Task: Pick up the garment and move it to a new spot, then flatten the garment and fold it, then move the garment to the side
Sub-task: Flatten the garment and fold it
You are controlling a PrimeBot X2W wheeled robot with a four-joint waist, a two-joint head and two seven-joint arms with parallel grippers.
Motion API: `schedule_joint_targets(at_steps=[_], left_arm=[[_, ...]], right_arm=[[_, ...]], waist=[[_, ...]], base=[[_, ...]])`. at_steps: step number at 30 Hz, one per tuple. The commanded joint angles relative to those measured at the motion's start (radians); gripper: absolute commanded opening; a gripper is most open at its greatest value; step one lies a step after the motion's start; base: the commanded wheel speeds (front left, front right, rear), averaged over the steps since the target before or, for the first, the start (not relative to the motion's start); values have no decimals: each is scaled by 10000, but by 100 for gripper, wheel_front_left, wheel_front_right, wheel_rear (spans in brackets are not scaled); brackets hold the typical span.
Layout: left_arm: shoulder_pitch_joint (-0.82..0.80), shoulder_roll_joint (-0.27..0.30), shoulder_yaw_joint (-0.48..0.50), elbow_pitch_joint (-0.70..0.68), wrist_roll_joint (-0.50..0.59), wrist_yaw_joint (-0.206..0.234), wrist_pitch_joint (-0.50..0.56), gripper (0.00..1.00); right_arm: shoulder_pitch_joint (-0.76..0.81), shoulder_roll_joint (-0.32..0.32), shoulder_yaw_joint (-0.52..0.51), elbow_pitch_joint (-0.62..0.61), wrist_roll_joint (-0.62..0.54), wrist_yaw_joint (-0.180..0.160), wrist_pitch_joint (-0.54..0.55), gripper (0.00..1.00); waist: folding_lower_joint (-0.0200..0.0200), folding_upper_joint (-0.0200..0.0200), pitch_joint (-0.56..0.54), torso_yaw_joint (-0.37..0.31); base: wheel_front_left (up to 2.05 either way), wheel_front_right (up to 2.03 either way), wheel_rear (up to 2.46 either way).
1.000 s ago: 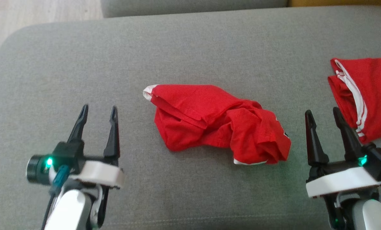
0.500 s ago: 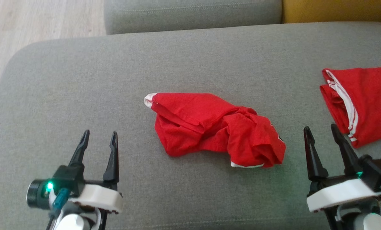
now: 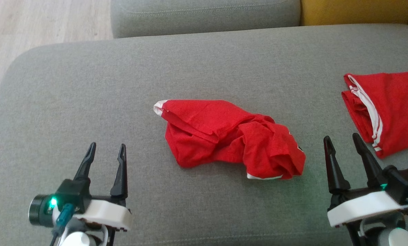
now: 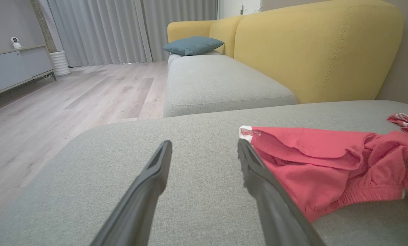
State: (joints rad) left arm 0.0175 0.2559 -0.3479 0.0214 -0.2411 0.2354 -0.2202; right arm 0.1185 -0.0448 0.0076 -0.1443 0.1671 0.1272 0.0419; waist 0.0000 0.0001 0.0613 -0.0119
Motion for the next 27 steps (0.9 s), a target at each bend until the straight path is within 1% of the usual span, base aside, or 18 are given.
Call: schedule_joint_targets(at_steps=[1,7,13,19,25,26,27], left_arm=[[-379,247,310,-392,-28,59,-33,100],[-421,270,290,-384,-37,88,-51,100],[-561,298,269,-400,-30,107,-57,100],[-914,234,197,-447,19,110,-88,100],[-1329,107,48,-416,78,43,-154,100],[-1396,91,33,-401,80,28,-168,100],[-1463,78,24,-380,83,12,-185,100]], right_arm=[[-127,-55,264,-383,31,35,9,100],[-137,-55,326,-339,62,35,69,100],[-146,-56,934,-105,86,35,574,100],[-632,-308,1917,534,109,35,1120,100],[-1228,-599,2163,1114,-215,35,1426,100],[-1326,-607,2147,1120,-208,35,1421,75],[-1426,-640,2129,1107,-184,35,1410,37]], waist=[[0,-1,10,-2],[0,-1,31,-3],[0,-1,182,41],[0,-1,600,154],[0,-1,1031,325],[0,-1,1101,348],[0,-1,1169,370]], base=[[0,0,0],[0,0,0],[0,0,0],[0,0,0],[0,0,0],[0,0,0],[0,0,0]])
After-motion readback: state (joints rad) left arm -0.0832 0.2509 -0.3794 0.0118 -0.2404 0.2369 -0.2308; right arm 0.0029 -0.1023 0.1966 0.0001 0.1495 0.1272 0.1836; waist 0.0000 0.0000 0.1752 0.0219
